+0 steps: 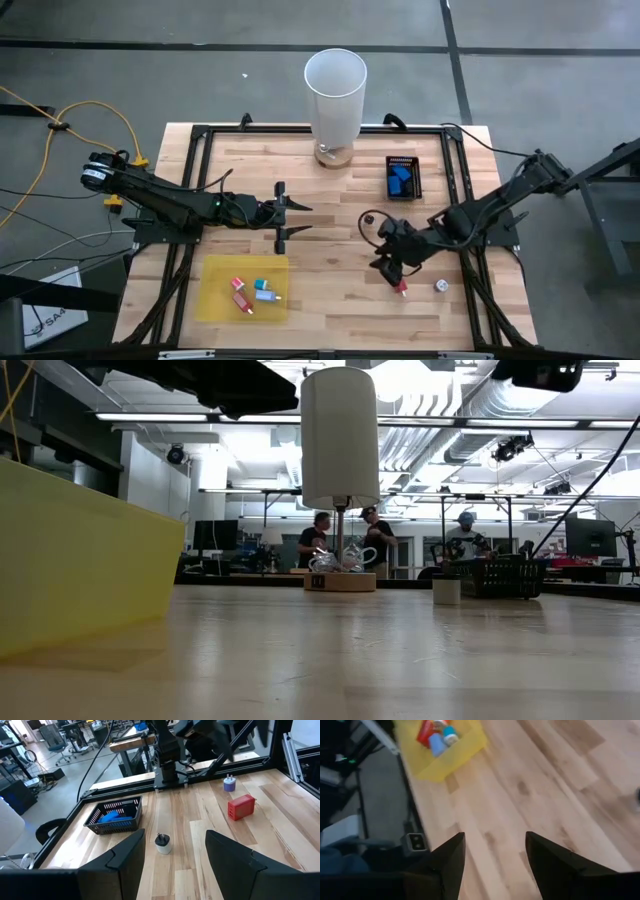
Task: Pick & Place Office items
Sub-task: Put the red charger adapter into the yellow bin
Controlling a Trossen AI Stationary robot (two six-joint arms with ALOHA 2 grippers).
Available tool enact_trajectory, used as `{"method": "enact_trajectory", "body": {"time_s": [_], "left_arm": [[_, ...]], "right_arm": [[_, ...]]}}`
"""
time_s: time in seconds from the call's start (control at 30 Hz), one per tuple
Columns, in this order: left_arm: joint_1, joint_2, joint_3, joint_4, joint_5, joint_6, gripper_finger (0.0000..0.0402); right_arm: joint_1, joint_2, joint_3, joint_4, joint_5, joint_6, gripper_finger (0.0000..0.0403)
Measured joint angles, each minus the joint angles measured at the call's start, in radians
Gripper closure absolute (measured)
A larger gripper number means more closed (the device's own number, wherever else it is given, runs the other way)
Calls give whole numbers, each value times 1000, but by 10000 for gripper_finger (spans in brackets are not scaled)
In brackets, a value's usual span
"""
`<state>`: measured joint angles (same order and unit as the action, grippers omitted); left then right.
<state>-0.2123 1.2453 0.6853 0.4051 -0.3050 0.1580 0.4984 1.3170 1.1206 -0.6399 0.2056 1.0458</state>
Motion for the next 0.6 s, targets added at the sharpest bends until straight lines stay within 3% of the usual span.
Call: {"method": "enact_trajectory", "body": {"time_s": [0.6], "left_arm": [[0, 0, 0, 0, -1, 0, 203]], "right_arm": [[31, 0, 0, 28, -4, 0, 208]]}}
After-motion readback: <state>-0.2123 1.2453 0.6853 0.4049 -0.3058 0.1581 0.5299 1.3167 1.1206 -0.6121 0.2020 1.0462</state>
